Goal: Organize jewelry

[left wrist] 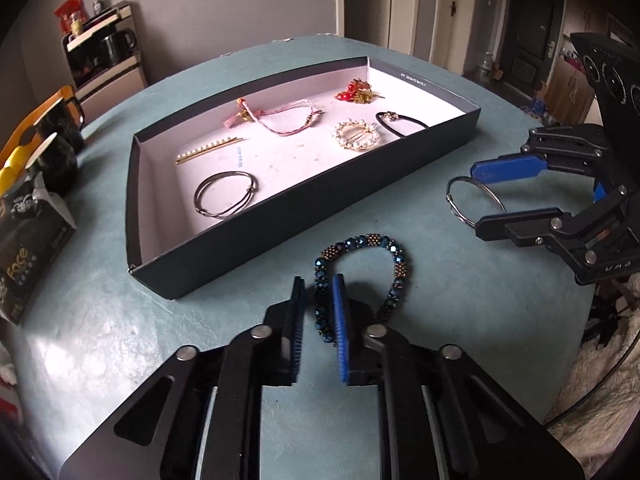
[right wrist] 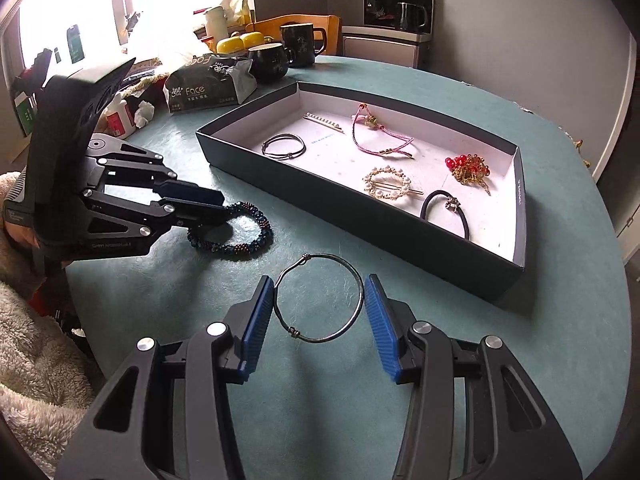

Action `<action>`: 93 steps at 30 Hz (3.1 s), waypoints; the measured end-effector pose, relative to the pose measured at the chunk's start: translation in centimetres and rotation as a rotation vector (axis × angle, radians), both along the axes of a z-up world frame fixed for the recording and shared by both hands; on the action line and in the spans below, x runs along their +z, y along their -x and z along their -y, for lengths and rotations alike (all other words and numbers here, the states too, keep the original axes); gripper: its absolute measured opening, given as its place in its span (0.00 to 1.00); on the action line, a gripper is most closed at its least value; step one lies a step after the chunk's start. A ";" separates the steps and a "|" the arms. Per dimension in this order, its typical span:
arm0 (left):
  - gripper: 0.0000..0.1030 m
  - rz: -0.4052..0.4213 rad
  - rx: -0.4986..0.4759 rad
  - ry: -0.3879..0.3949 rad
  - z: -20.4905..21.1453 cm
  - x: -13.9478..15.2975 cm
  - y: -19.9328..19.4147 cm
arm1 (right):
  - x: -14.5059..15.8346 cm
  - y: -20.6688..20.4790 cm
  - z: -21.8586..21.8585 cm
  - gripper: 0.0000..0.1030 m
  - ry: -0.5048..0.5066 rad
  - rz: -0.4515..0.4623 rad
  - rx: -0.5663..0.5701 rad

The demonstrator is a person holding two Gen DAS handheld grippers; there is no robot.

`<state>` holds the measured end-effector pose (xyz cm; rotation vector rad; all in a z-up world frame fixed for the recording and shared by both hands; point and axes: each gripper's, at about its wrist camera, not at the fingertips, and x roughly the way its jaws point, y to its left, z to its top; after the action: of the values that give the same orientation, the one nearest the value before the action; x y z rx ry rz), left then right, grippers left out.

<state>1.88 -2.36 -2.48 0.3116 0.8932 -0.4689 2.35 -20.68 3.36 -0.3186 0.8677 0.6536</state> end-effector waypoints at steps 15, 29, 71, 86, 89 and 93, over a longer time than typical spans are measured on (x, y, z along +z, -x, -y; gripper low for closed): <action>0.07 0.126 -0.037 0.073 -1.1 6.0 0.2 | 3.6 -1.4 0.1 0.45 -0.072 0.085 -0.017; 0.07 0.214 0.020 0.098 -2.6 9.9 -7.5 | 3.6 -7.0 -3.4 0.46 -0.083 0.067 -0.016; 0.11 -0.067 0.141 0.046 -4.8 1.7 -16.3 | -0.8 -11.7 -9.4 0.46 0.052 -0.123 0.079; 0.56 0.054 0.115 0.091 -4.5 5.5 -12.8 | 2.1 -9.1 -6.9 0.76 0.013 -0.022 0.046; 0.62 0.071 0.111 0.089 -4.2 6.1 -11.8 | 2.7 -8.3 -5.9 0.83 -0.002 -0.015 0.030; 0.70 0.086 0.100 0.089 -3.6 6.6 -10.9 | 3.2 -7.2 -4.2 0.88 -0.016 -0.010 0.000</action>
<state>12.74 1.20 4.12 0.2031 0.7973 -0.3990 9.54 -16.50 6.53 -0.3014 0.8718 0.6627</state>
